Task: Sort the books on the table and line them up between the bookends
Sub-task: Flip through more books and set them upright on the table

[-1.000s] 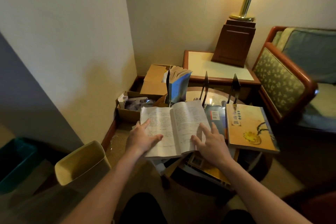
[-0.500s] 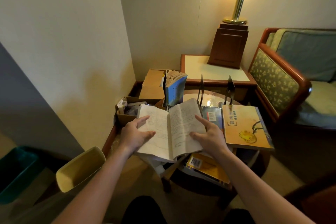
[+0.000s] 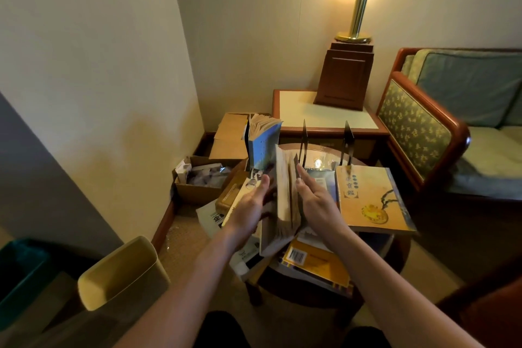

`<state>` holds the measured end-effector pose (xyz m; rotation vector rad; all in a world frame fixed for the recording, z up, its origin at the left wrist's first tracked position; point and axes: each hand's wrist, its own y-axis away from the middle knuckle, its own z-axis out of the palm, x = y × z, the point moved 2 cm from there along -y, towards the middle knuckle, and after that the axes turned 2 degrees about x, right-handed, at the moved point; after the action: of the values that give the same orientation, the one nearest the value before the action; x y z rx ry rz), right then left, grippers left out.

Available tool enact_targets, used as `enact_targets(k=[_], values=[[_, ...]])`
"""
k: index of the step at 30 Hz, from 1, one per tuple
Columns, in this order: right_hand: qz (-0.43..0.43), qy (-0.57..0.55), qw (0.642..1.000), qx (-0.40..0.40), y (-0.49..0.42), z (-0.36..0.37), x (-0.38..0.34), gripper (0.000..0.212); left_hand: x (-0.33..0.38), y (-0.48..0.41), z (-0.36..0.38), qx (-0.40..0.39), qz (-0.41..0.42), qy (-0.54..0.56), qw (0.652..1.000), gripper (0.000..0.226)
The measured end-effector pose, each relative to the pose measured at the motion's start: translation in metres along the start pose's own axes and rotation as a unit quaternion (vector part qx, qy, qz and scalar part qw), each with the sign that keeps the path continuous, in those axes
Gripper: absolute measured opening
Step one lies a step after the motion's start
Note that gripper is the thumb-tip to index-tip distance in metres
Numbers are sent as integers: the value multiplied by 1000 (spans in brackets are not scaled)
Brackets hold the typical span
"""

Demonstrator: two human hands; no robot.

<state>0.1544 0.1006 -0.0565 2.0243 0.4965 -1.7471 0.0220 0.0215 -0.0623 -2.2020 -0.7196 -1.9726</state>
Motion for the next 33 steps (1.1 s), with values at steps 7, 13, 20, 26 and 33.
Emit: enact_targets(k=[7,13,20,26,33], values=[[86,51,994,41,2,-17,34,84,-30,-2,33,-64,13,-162,985,44],[153,-36,985,71,8,-24,40,86,-34,-4,29,55,48,-246,966,50],[188,-110,975,41,15,-38,9,88,-8,-1,2,49,-91,-11,995,59],[124,-112,985,-41,31,-43,-13,87,29,8,-4,47,-4,-6,999,61],[35,-74,997,3,42,-50,-42,59,41,27,8,34,88,-65,993,72]])
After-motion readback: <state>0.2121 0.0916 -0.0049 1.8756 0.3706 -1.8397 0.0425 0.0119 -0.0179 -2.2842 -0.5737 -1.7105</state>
